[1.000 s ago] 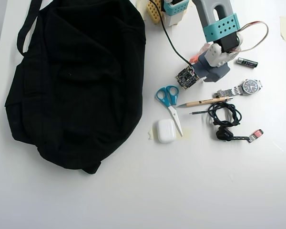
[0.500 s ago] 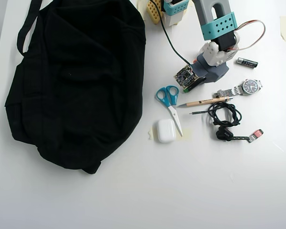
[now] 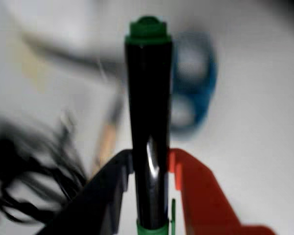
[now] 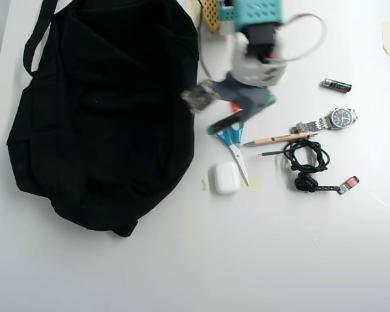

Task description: Put the whiteboard marker into the black bag

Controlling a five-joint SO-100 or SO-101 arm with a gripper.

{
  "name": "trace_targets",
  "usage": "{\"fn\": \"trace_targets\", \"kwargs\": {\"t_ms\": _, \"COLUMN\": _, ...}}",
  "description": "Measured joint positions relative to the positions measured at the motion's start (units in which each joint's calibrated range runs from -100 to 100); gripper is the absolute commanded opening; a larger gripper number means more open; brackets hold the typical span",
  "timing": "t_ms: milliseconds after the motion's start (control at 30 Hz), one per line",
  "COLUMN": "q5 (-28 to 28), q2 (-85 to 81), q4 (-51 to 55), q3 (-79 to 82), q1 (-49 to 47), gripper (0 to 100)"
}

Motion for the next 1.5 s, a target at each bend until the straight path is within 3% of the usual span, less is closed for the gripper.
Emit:
{"fn": "trace_targets", "kwargs": {"t_ms": 167, "q5": 8.89, "q2": -1.58, "q4": 4.60, "q3": -8.96, "q1": 15.12, "gripper": 2}}
{"fn": "trace_targets", "kwargs": {"t_ms": 400, "q5": 12.65, "q2": -1.58, "q4": 5.79, "q3": -11.77, "q1": 35.30, "gripper": 2}}
{"fn": "trace_targets", "kwargs": {"t_ms": 467, "q5": 12.65, "q2": -1.58, "q4": 5.88, "q3": -11.43, "q1": 41.83, "gripper": 12}}
{"fn": "trace_targets", "kwargs": {"t_ms": 500, "q5": 13.09, "q2": -1.58, "q4": 5.88, "q3": -11.43, "q1": 43.23, "gripper": 29}}
{"fn": "trace_targets", "kwargs": {"t_ms": 533, "q5": 14.55, "q2": -1.58, "q4": 5.88, "q3": -11.43, "q1": 43.23, "gripper": 36}}
{"fn": "trace_targets", "kwargs": {"t_ms": 567, "q5": 15.48, "q2": -1.58, "q4": 4.18, "q3": -11.43, "q1": 43.96, "gripper": 35}}
{"fn": "trace_targets", "kwargs": {"t_ms": 600, "q5": 15.68, "q2": -1.58, "q4": 3.15, "q3": -11.43, "q1": 44.18, "gripper": 29}}
{"fn": "trace_targets", "kwargs": {"t_ms": 667, "q5": 15.82, "q2": -1.58, "q4": 2.47, "q3": -11.43, "q1": 43.52, "gripper": 2}}
{"fn": "trace_targets", "kwargs": {"t_ms": 733, "q5": 18.85, "q2": -5.09, "q4": 5.88, "q3": -11.43, "q1": 40.95, "gripper": 2}}
{"fn": "trace_targets", "kwargs": {"t_ms": 833, "q5": 22.47, "q2": -33.28, "q4": 13.80, "q3": -0.68, "q1": 33.54, "gripper": 2}}
{"fn": "trace_targets", "kwargs": {"t_ms": 1000, "q5": 22.52, "q2": -93.49, "q4": 6.65, "q3": 62.20, "q1": 15.05, "gripper": 2}}
{"fn": "trace_targets", "kwargs": {"t_ms": 1167, "q5": 22.95, "q2": -95.50, "q4": 2.73, "q3": 82.68, "q1": 11.08, "gripper": 2}}
{"fn": "trace_targets", "kwargs": {"t_ms": 1500, "q5": 22.95, "q2": -95.58, "q4": 2.22, "q3": 84.13, "q1": 11.96, "gripper": 2}}
